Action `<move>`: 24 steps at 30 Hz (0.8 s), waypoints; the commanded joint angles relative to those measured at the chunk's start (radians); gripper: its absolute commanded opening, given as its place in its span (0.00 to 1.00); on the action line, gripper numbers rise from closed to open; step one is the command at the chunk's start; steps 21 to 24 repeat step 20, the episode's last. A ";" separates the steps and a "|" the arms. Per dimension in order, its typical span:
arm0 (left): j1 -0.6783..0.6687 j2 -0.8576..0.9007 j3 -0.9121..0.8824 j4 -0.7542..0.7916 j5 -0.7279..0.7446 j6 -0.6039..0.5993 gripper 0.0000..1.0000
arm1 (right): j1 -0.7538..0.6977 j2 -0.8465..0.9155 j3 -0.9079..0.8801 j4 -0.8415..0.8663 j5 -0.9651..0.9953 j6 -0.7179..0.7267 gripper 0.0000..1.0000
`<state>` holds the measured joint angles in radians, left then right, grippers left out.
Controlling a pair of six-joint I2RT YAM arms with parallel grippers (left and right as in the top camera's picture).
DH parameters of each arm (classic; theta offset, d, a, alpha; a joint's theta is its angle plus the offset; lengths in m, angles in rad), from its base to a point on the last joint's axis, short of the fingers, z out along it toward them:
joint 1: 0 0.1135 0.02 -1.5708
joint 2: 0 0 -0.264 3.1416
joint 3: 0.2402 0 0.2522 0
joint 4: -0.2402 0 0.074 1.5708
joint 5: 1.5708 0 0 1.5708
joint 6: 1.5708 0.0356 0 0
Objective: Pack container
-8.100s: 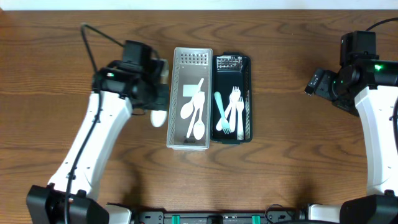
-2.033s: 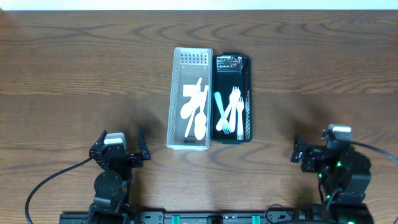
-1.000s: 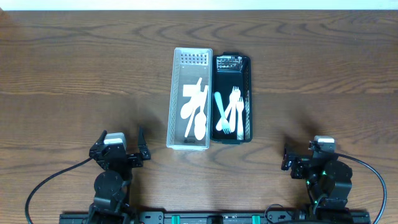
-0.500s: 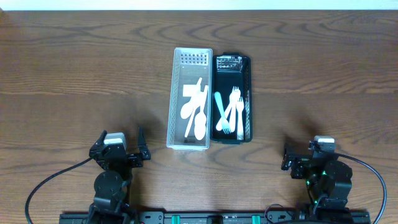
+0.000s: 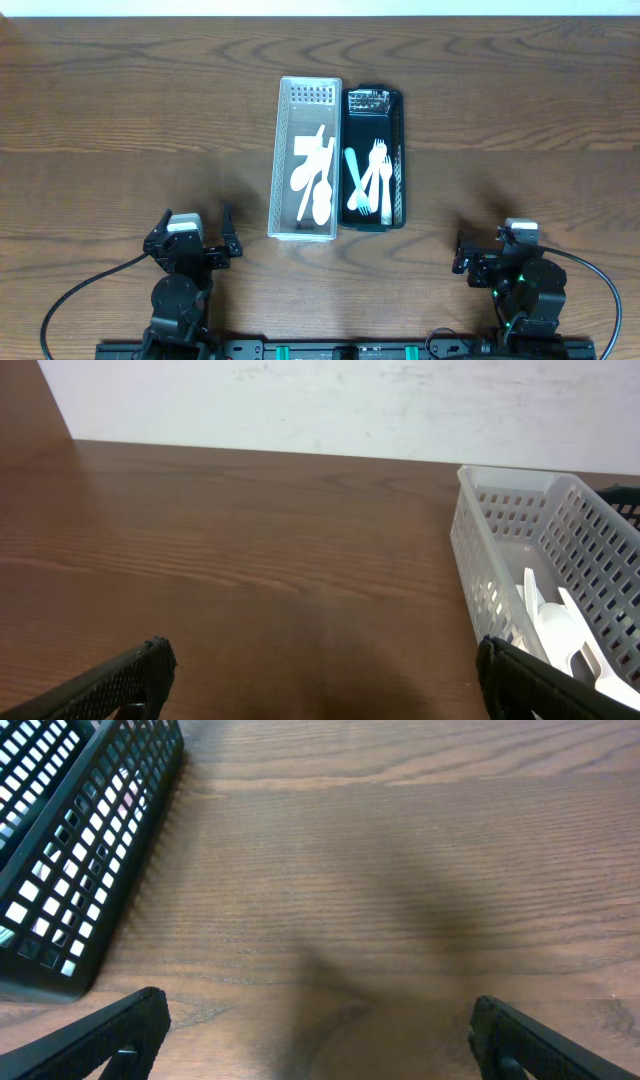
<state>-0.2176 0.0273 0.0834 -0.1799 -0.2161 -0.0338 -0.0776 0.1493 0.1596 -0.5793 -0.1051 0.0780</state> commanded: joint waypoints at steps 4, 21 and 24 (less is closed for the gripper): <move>0.004 0.004 -0.016 -0.033 -0.005 -0.013 0.98 | -0.006 -0.009 -0.008 0.003 -0.004 -0.012 0.99; 0.004 0.004 -0.016 -0.033 -0.005 -0.013 0.98 | -0.006 -0.009 -0.008 0.003 -0.004 -0.012 0.99; 0.004 0.004 -0.016 -0.033 -0.005 -0.013 0.98 | -0.006 -0.009 -0.008 0.003 -0.004 -0.012 0.99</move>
